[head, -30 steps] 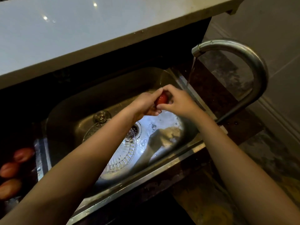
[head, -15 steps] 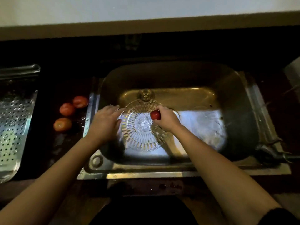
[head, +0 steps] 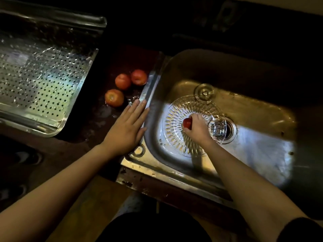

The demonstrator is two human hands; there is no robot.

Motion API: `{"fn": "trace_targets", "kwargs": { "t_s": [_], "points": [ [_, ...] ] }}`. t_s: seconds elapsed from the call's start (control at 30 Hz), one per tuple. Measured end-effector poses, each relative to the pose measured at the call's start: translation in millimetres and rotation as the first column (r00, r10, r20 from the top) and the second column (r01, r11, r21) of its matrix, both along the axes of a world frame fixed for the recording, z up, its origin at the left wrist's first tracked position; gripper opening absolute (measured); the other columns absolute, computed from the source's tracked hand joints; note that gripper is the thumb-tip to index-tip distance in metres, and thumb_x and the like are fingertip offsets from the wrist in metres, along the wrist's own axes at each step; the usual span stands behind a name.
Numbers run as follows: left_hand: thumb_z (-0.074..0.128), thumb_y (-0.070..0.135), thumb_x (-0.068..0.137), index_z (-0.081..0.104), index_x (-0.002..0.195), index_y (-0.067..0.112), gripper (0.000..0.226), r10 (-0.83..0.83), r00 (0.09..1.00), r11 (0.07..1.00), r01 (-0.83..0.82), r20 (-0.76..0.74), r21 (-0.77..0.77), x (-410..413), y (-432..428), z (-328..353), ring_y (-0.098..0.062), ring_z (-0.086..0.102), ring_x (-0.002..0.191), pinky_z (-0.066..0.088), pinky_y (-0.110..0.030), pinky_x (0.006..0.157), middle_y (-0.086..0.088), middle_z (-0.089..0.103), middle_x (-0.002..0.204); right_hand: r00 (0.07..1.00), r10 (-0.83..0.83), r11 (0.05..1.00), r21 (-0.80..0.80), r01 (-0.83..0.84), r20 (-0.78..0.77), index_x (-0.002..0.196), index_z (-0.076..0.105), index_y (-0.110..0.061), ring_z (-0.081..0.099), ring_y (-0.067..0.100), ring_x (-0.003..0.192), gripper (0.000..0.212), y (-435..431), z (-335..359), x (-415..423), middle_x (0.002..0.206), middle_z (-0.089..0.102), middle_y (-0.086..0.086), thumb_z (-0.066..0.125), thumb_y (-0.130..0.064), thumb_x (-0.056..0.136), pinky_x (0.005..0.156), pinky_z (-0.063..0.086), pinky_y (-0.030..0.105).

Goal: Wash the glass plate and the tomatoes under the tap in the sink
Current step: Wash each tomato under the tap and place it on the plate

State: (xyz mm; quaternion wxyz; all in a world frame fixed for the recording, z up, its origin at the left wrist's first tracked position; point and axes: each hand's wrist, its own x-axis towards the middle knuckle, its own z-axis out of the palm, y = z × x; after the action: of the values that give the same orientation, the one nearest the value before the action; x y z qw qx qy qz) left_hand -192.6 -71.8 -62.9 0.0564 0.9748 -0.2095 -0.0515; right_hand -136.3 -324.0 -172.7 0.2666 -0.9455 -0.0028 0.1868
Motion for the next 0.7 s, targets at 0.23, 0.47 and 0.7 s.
{"fn": "trace_targets", "kwargs": {
  "t_s": [0.23, 0.47, 0.7],
  "points": [
    [0.037, 0.030, 0.092, 0.039, 0.138, 0.000, 0.055, 0.004, 1.000, 1.000, -0.004, 0.006, -0.010, -1, -2, 2, -0.040, 0.026, 0.138, 0.022, -0.048, 0.114, -0.022, 0.032, 0.148, 0.996, 0.082, 0.994, -0.070, -0.084, -0.036, 0.133, 0.039, -0.013, 0.038, 0.027, 0.123, 0.068, -4, 14, 11, 0.131, 0.045, 0.011, 0.067, -0.043, 0.079, 0.103, 0.033, 0.042],
    [0.036, 0.032, 0.092, 0.037, 0.139, 0.000, 0.057, 0.012, 1.000, 1.000, -0.013, -0.028, -0.015, -3, -3, 7, -0.037, 0.021, 0.141, 0.025, -0.049, 0.114, -0.020, 0.027, 0.151, 0.920, 0.186, 0.958, 0.145, -0.248, 0.345, 0.133, 0.046, -0.017, 0.038, 0.027, 0.123, 0.054, 63, 121, 66, 0.134, 0.049, 0.008, 0.061, -0.039, 0.085, 0.101, 0.033, 0.039],
    [0.029, 0.035, 0.093, 0.029, 0.143, 0.003, 0.060, 0.011, 0.999, 1.000, -0.011, -0.043, -0.003, -2, 0, 8, -0.034, 0.011, 0.144, 0.016, -0.046, 0.118, -0.017, 0.017, 0.154, 0.784, 0.581, 0.803, 0.004, -0.596, 0.218, 0.144, 0.032, -0.027, 0.032, 0.029, 0.126, 0.067, 112, 161, 96, 0.148, 0.035, 0.003, 0.064, -0.027, 0.085, 0.109, 0.027, 0.041]
  ]
}}
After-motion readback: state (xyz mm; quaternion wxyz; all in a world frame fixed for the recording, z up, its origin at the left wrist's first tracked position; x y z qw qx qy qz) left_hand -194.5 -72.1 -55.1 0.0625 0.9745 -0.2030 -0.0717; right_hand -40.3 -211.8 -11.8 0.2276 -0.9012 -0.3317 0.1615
